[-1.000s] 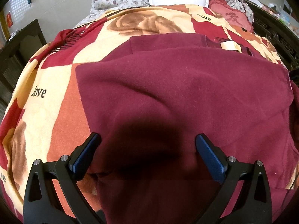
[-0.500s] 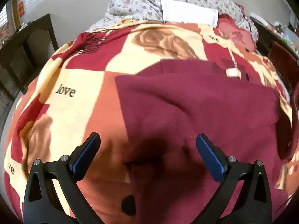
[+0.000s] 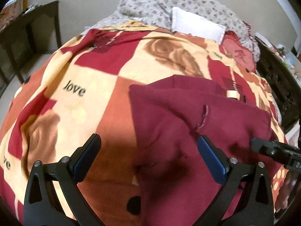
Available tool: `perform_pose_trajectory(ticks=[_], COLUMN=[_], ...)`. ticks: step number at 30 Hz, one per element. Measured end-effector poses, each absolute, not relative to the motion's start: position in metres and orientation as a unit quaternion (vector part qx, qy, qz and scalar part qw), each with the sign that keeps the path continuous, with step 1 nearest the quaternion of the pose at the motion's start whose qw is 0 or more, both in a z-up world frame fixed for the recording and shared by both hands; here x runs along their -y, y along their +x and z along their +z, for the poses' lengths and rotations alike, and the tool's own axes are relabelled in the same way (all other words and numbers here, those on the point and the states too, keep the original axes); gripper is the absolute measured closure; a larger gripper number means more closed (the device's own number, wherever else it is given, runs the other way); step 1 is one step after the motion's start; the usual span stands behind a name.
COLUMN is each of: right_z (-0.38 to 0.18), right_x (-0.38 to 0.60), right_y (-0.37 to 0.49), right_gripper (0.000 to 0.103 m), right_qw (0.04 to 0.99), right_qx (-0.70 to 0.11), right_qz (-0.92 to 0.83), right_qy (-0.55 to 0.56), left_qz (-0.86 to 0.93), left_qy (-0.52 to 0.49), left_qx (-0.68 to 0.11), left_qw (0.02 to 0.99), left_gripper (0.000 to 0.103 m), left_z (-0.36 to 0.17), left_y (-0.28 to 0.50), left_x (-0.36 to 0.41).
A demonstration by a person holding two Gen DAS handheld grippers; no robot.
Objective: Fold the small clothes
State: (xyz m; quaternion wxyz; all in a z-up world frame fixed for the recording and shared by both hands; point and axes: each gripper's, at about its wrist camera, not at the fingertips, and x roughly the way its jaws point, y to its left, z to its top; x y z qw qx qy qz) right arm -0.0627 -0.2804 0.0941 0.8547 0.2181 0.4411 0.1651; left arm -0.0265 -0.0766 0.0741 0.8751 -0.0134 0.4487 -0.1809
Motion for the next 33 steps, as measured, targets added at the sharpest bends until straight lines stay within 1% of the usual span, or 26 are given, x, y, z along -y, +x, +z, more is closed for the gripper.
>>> perform_pose_trajectory(ticks=[2, 3, 5, 7, 9, 11, 12, 13, 14, 15, 16, 17, 18, 23, 25, 29, 31, 33], right_z=[0.097, 0.095, 0.095, 0.091, 0.091, 0.092, 0.091, 0.091, 0.090, 0.089, 0.088, 0.087, 0.086, 0.082, 0.082, 0.087, 0.090, 0.090], right_x=[0.294, 0.304, 0.321, 0.340, 0.357, 0.370, 0.374, 0.378, 0.381, 0.385, 0.387, 0.390, 0.392, 0.404, 0.407, 0.403, 0.402, 0.405], right_y=[-0.079, -0.087, -0.103, -0.124, -0.143, -0.160, -0.167, -0.173, -0.177, -0.184, -0.185, -0.190, -0.192, -0.198, -0.197, -0.196, -0.197, -0.196], right_gripper=[0.094, 0.091, 0.083, 0.073, 0.067, 0.066, 0.065, 0.065, 0.065, 0.064, 0.064, 0.064, 0.063, 0.063, 0.062, 0.062, 0.062, 0.062], right_qw=[0.858, 0.858, 0.860, 0.856, 0.852, 0.849, 0.849, 0.850, 0.851, 0.851, 0.851, 0.851, 0.851, 0.850, 0.848, 0.854, 0.860, 0.862], right_qx=[-0.432, -0.431, -0.430, -0.431, -0.427, -0.420, -0.415, -0.410, -0.406, -0.400, -0.399, -0.395, -0.394, -0.392, -0.391, -0.382, -0.382, -0.385], right_qz=[0.154, 0.146, 0.125, 0.106, 0.095, 0.087, 0.082, 0.078, 0.075, 0.071, 0.068, 0.061, 0.057, 0.045, 0.041, 0.037, 0.022, 0.013], right_qy=[0.233, 0.238, 0.246, 0.264, 0.288, 0.308, 0.315, 0.321, 0.325, 0.333, 0.336, 0.340, 0.342, 0.349, 0.356, 0.351, 0.337, 0.329], left_qz=[-0.197, -0.206, -0.223, -0.231, -0.241, -0.255, -0.258, -0.258, -0.258, -0.258, -0.252, -0.248, -0.246, -0.266, -0.268, -0.252, -0.221, -0.185], left_qy=[0.004, 0.015, 0.030, 0.045, 0.054, 0.061, 0.064, 0.067, 0.068, 0.067, 0.067, 0.065, 0.064, 0.046, 0.051, 0.043, 0.022, -0.001], left_qx=[-0.442, -0.445, -0.449, -0.445, -0.443, -0.454, -0.458, -0.458, -0.458, -0.462, -0.464, -0.457, -0.447, -0.381, -0.373, -0.360, -0.354, -0.367], left_qw=[0.875, 0.872, 0.865, 0.864, 0.862, 0.852, 0.848, 0.848, 0.848, 0.846, 0.847, 0.852, 0.858, 0.884, 0.887, 0.897, 0.909, 0.912], left_gripper=[0.001, 0.001, 0.001, 0.001, 0.008, 0.020, 0.024, 0.037, 0.060, 0.071, 0.078, 0.088, 0.093, 0.094, 0.094, 0.094, 0.095, 0.095], left_z=[0.075, 0.073, 0.068, 0.064, 0.060, 0.052, 0.049, 0.047, 0.046, 0.045, 0.046, 0.050, 0.057, 0.106, 0.117, 0.128, 0.130, 0.123], left_y=[-0.028, -0.028, -0.026, -0.025, -0.026, -0.026, -0.026, -0.026, -0.026, -0.025, -0.025, -0.026, -0.028, -0.036, -0.032, -0.026, -0.019, -0.008], left_x=[0.087, 0.094, 0.109, 0.122, 0.134, 0.148, 0.154, 0.158, 0.162, 0.165, 0.166, 0.165, 0.164, 0.148, 0.146, 0.128, 0.102, 0.076])
